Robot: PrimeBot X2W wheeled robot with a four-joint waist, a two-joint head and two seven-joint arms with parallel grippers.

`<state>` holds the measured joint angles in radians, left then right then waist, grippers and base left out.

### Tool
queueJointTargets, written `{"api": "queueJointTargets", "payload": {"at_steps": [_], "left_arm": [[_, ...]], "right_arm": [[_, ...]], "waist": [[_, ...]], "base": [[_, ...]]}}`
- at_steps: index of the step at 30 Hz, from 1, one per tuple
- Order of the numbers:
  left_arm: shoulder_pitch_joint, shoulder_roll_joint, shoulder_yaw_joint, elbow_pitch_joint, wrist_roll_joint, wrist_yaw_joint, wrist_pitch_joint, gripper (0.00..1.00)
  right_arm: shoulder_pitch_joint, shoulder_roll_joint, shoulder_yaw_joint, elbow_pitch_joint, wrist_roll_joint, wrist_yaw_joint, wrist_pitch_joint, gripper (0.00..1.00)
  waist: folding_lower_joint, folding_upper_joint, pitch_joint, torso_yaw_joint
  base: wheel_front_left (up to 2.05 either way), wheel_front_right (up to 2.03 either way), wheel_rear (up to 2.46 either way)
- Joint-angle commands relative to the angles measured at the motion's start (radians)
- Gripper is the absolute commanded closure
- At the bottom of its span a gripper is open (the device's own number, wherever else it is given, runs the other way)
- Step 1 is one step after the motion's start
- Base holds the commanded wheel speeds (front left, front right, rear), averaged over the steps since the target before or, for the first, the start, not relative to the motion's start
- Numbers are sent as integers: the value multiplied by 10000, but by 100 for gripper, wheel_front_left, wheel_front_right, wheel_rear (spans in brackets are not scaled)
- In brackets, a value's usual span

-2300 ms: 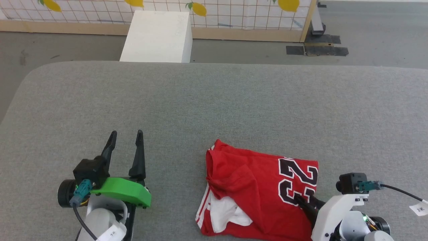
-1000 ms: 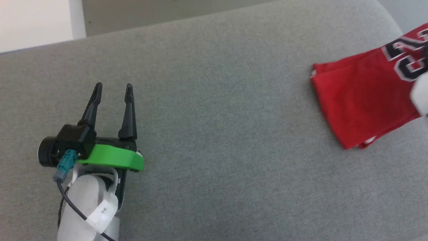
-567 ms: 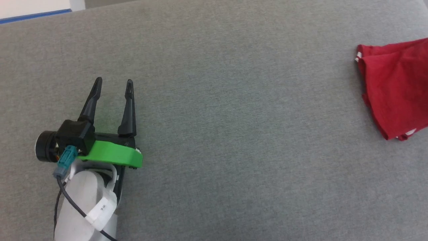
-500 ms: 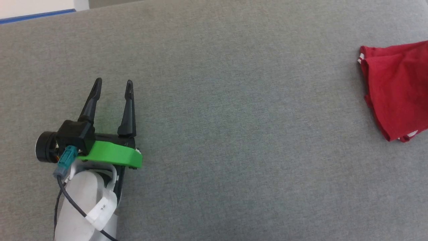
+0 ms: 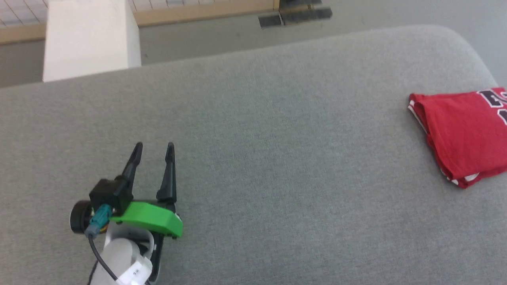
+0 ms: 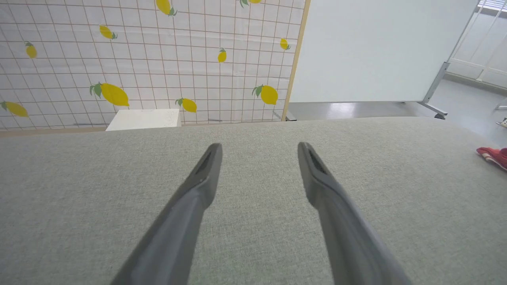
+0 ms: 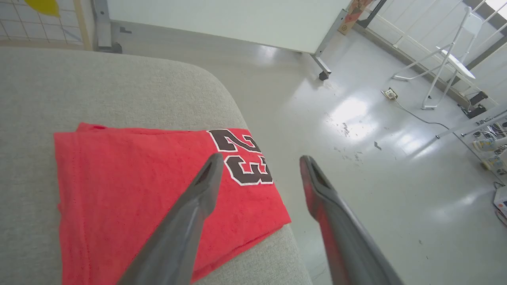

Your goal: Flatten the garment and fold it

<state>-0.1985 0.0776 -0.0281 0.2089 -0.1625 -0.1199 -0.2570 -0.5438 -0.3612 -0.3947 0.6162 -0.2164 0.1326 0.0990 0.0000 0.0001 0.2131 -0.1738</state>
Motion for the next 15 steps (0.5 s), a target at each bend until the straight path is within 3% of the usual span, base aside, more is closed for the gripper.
{"api": "queueJointTargets", "payload": {"at_steps": [1, 9, 15], "left_arm": [[157, -53, 23, 21, -99, 75, -46, 0], [768, -198, -66, 29, -376, 237, -46, 0], [934, -238, -187, 187, -590, 282, -47, 0]], "right_arm": [[289, 210, 38, -245, 280, -19, -265, 0], [2403, 1382, 1331, -2941, 2241, -19, -1416, 0], [3919, 2268, 2144, -4941, 2818, -19, -1731, 0]], "waist": [[0, -1, -1050, 376], [0, -1, -1690, 1011], [0, -1, -1845, 1529]], "base": [[0, 0, 0], [0, 0, 0], [0, 0, 0]]}}
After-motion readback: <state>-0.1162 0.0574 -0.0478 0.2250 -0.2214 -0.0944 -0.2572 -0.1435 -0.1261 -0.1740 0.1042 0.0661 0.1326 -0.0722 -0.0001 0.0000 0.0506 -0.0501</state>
